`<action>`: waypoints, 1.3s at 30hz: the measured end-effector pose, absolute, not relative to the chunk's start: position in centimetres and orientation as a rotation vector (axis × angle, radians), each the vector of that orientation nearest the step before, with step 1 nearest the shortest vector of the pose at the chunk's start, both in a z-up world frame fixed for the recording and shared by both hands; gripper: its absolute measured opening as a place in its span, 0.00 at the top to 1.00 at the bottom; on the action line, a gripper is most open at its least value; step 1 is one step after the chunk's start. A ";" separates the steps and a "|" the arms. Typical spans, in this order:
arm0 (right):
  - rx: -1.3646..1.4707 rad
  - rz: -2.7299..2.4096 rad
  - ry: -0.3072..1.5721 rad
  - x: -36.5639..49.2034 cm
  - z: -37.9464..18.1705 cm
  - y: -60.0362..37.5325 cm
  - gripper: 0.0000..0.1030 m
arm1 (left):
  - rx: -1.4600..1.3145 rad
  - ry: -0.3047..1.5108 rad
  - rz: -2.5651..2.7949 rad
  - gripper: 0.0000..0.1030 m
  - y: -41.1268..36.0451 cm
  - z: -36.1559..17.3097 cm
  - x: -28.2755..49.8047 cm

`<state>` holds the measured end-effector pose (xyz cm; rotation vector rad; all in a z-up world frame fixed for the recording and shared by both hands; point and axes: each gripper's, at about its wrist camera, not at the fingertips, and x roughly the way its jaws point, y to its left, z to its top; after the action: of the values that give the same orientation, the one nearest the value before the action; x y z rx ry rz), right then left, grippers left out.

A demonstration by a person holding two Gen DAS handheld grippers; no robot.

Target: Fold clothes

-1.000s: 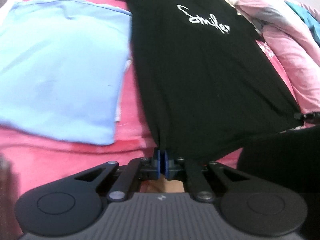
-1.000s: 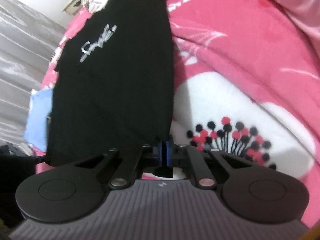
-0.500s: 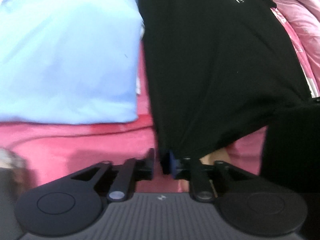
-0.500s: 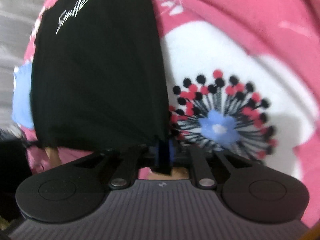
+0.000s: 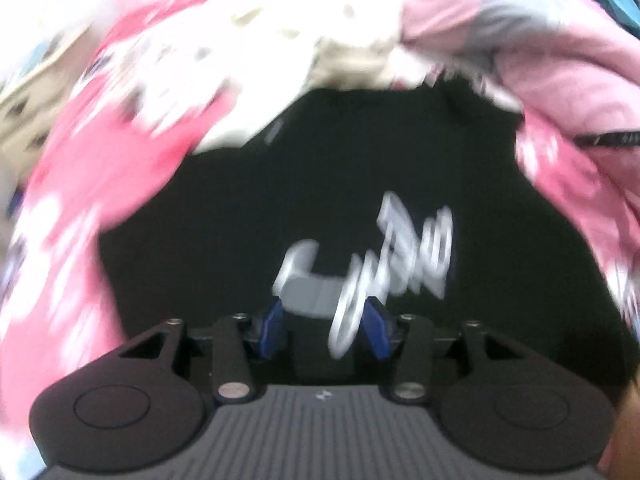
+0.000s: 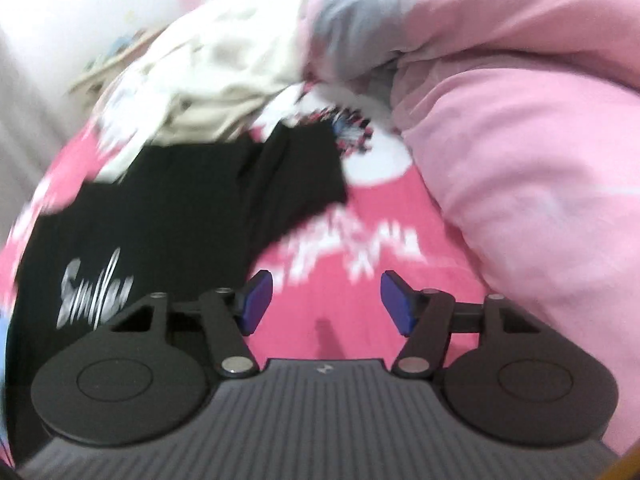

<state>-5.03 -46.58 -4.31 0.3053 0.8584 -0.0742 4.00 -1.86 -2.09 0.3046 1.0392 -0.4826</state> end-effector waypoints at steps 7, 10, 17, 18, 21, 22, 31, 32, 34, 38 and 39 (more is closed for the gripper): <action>0.676 -0.181 0.821 1.6 -9.0 -50.5 0.50 | 0.035 0.809 -0.645 0.61 -15.8 -6.7 11.2; 0.785 -0.194 0.835 2.5 -10.7 -51.6 0.53 | -0.037 0.818 -0.670 0.67 -18.9 -9.0 12.7; 0.738 -0.155 0.865 4.8 -12.3 -51.2 0.90 | -0.036 0.782 -0.729 0.75 -23.2 -12.3 14.9; 0.729 -0.172 0.842 4.2 -12.0 -51.3 0.93 | -0.025 0.790 -0.710 0.75 -23.3 -12.7 15.0; 0.710 -0.222 0.796 2.5 -11.3 -51.8 0.94 | -0.023 0.834 -0.656 0.75 -22.8 -14.2 15.3; 0.707 -0.238 0.785 2.0 -11.2 -51.9 0.94 | -0.043 0.832 -0.660 0.76 -22.4 -14.5 15.4; 0.694 -0.299 0.754 0.1 -11.4 -52.0 0.94 | -0.086 0.789 -0.672 0.75 -23.7 -14.1 16.7; 0.671 -0.307 0.745 0.0 -11.3 -51.8 0.94 | -0.096 0.806 -0.661 0.76 -24.1 -14.7 17.2; 0.647 -0.323 0.764 0.1 -11.8 -51.8 0.94 | -0.136 0.781 -0.629 0.77 -24.4 -15.3 18.1; 0.620 -0.329 0.799 0.5 -12.6 -51.9 0.94 | -0.206 0.790 -0.600 0.77 -25.2 -15.8 20.0; 0.598 -0.325 0.800 0.6 -12.4 -51.8 0.92 | -0.212 0.784 -0.594 0.77 -25.3 -15.8 20.3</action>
<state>0.56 -51.75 -12.40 0.5975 0.8001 -0.3250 20.28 -25.32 -15.77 -0.2120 0.7845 -0.5943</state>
